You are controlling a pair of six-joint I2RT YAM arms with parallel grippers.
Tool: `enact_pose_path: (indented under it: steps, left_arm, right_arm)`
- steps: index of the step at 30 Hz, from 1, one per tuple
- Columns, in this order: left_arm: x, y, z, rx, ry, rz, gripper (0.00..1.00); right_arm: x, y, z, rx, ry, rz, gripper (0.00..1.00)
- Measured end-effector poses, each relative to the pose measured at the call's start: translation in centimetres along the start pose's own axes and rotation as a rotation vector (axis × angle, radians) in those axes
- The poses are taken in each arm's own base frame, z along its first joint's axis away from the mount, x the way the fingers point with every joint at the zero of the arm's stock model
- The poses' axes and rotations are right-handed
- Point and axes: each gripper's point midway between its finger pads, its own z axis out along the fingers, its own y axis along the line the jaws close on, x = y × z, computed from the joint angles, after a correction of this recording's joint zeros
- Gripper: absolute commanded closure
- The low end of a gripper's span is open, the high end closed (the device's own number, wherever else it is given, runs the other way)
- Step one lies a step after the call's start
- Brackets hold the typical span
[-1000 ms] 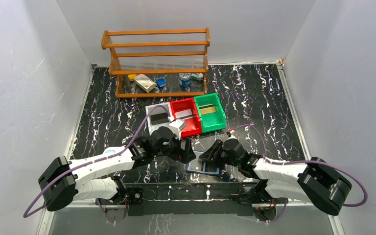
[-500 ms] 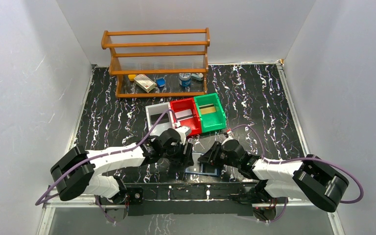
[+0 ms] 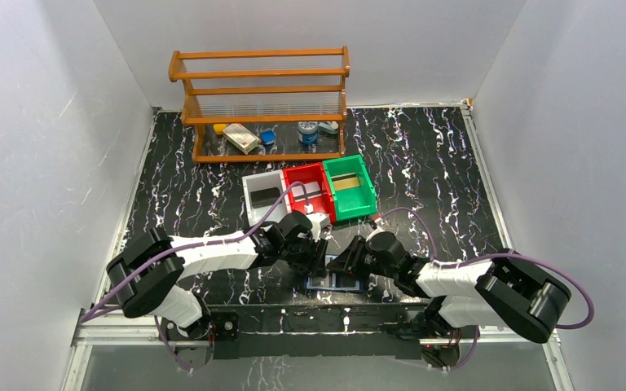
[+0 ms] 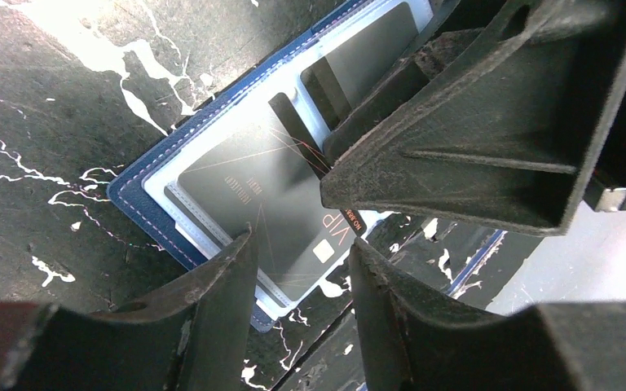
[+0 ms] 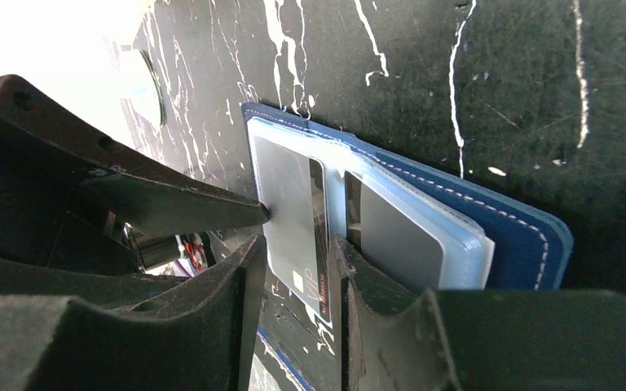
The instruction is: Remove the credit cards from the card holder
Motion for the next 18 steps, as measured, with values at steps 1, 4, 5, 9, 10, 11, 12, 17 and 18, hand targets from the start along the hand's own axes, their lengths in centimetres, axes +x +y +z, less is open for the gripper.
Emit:
enact_pose_path:
  steps: [1,4,5,9,10,11,12,17,18]
  left_arm:
    - [0.13,0.08,0.12,-0.002,0.006,-0.001,0.59]
    - [0.25,0.08,0.31,0.002,0.014,-0.003,0.6]
    - [0.26,0.09,0.36,0.003,0.015,-0.004,0.6]
    - [0.25,0.09,0.36,0.003,0.015,-0.005,0.6]
    - [0.25,0.09,0.36,0.003,0.015,-0.005,0.6]
    - [0.26,0.1,0.36,0.003,0.015,-0.006,0.6]
    - [0.26,0.1,0.36,0.003,0.015,-0.006,0.61]
    - [0.28,0.1,0.35,0.004,0.014,-0.008,0.61]
    - [0.29,0.1,0.35,0.004,0.014,-0.008,0.61]
  right_arm:
    - [0.04,0.03,0.03,-0.002,0.002,0.0,0.58]
    - [0.08,0.06,0.1,-0.005,0.006,0.0,0.59]
    - [0.1,0.05,0.12,-0.005,0.008,0.0,0.6]
    - [0.13,-0.03,0.19,-0.004,0.012,0.003,0.66]
    - [0.16,-0.03,0.22,-0.005,0.014,0.003,0.67]
    - [0.19,-0.03,0.25,-0.006,0.016,0.002,0.69]
    - [0.23,-0.03,0.27,-0.007,0.019,0.001,0.72]
    - [0.53,-0.08,0.4,-0.011,0.036,-0.003,0.82]
    - [0.58,-0.18,0.44,-0.008,0.038,-0.002,0.82]
